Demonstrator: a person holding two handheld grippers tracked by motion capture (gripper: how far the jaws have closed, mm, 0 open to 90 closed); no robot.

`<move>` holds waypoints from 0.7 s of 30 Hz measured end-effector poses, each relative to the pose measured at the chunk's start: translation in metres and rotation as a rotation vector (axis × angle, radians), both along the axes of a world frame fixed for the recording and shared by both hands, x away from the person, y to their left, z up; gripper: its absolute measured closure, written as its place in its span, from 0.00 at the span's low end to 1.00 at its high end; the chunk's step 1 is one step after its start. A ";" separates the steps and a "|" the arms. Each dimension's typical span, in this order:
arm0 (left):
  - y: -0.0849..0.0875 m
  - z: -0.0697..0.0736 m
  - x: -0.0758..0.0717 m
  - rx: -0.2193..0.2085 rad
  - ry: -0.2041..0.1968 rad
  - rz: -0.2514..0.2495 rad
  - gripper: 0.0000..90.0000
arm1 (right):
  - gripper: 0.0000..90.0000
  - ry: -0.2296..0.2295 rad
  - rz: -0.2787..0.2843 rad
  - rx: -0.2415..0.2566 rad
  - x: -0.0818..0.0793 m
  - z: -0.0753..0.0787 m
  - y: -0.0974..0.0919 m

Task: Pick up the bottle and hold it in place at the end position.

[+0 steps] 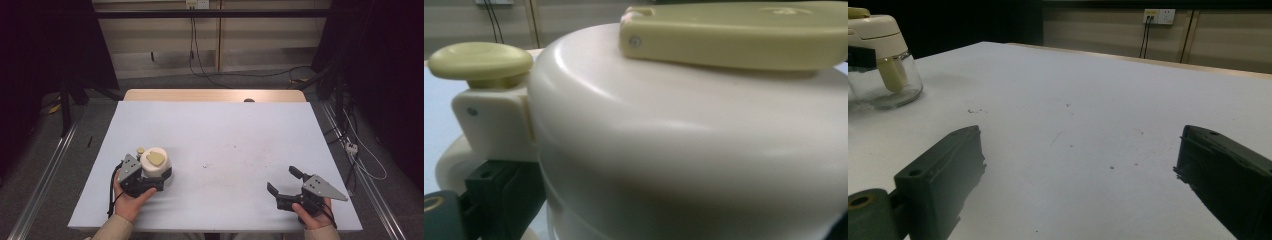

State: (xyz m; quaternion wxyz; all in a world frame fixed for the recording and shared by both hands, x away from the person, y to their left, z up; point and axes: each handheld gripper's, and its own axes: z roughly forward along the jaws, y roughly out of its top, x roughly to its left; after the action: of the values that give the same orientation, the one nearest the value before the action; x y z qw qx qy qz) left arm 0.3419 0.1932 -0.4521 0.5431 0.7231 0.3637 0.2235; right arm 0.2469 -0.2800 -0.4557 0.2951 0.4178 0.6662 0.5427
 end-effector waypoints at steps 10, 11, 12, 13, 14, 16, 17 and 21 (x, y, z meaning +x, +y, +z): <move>-0.008 -0.003 0.003 0.002 -0.010 0.025 0.05 | 0.05 -0.004 0.004 -0.001 0.000 0.000 0.000; -0.008 -0.002 0.003 0.011 -0.010 0.024 0.05 | 0.05 -0.004 0.005 0.000 0.000 0.000 0.000; -0.008 -0.003 0.003 0.006 -0.010 0.027 0.05 | 0.05 -0.004 0.005 0.000 0.000 0.000 0.000; -0.008 -0.003 0.003 0.006 -0.010 0.027 0.05 | 0.05 -0.005 0.006 0.000 0.000 0.000 0.000; -0.008 -0.003 0.004 0.005 -0.010 0.027 0.05 | 0.05 -0.005 0.006 0.000 0.000 0.000 0.000; -0.009 -0.002 0.003 -0.003 -0.007 0.035 0.06 | 0.05 -0.006 0.008 0.000 0.000 0.000 0.000; -0.009 -0.002 0.003 -0.004 -0.005 0.037 0.06 | 0.05 -0.004 0.007 0.002 0.000 0.001 0.001; -0.010 -0.001 0.003 -0.001 -0.005 0.041 0.06 | 0.05 -0.006 0.009 0.003 0.000 0.001 0.001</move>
State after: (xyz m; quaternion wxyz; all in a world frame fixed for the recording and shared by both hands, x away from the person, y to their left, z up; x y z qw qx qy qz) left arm 0.3449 0.1832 -0.4530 0.5397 0.7147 0.3770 0.2363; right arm 0.2468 -0.2792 -0.4547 0.2939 0.4136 0.6666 0.5461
